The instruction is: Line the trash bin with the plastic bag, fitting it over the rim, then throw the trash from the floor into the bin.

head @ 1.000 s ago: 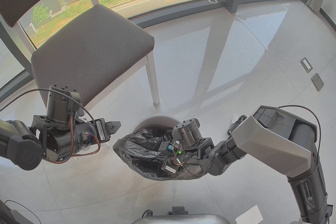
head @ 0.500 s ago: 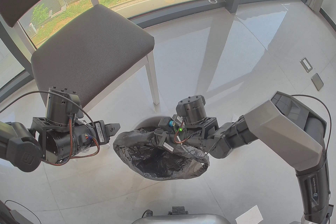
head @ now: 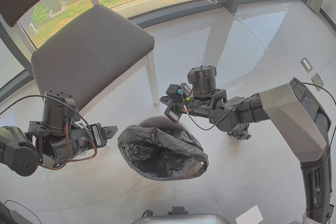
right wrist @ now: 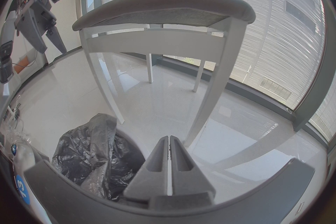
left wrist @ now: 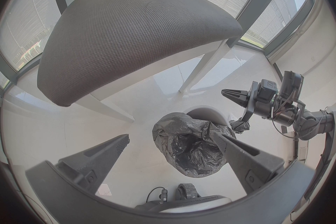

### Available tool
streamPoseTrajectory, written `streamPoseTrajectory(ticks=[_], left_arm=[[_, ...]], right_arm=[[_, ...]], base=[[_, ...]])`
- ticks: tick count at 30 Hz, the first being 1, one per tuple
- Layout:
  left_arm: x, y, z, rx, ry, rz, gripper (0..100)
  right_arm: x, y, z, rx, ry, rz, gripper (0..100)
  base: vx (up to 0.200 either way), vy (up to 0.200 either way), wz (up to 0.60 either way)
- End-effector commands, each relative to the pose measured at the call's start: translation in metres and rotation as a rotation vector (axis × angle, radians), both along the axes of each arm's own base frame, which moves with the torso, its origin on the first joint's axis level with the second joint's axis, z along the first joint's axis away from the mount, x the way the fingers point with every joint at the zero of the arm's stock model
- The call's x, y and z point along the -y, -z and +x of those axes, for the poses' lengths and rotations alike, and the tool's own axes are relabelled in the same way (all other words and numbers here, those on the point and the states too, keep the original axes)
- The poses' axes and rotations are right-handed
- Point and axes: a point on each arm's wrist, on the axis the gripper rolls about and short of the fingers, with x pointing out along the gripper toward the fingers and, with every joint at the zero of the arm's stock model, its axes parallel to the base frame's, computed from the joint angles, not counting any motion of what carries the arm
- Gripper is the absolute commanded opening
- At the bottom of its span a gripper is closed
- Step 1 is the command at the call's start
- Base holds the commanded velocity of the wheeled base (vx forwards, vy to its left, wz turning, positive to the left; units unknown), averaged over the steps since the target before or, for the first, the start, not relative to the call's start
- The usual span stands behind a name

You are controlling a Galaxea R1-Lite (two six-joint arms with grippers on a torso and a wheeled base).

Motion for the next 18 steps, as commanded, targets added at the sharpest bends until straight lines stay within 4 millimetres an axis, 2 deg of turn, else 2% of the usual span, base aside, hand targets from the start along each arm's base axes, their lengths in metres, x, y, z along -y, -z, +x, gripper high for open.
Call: streamPoseTrajectory(ticks=[1,6,7,10,18], left_arm=[[-0.002,0.001,-0.003,0.000,-0.002,0.000,100],[-0.001,0.001,-0.003,0.001,-0.001,-0.001,100],[-0.002,0.001,-0.003,0.000,-0.001,0.000,100],[-0.002,0.002,-0.004,-0.002,-0.001,0.000,100],[-0.002,0.002,-0.004,-0.002,0.000,-0.001,100]], right_arm=[[0.001,-0.008,-0.005,0.003,-0.002,0.011,0],[0.010,0.007,-0.023,-0.083,-0.001,-0.030,0],[0.012,0.009,-0.026,-0.100,0.002,-0.034,100],[0.016,0.010,-0.035,-0.147,0.011,-0.026,100],[0.008,0.008,-0.064,-0.233,-0.024,-0.057,100]], base=[[0.000,0.000,0.00],[0.000,0.000,0.00],[0.000,0.000,0.00],[0.000,0.000,0.00],[0.000,0.000,0.00]])
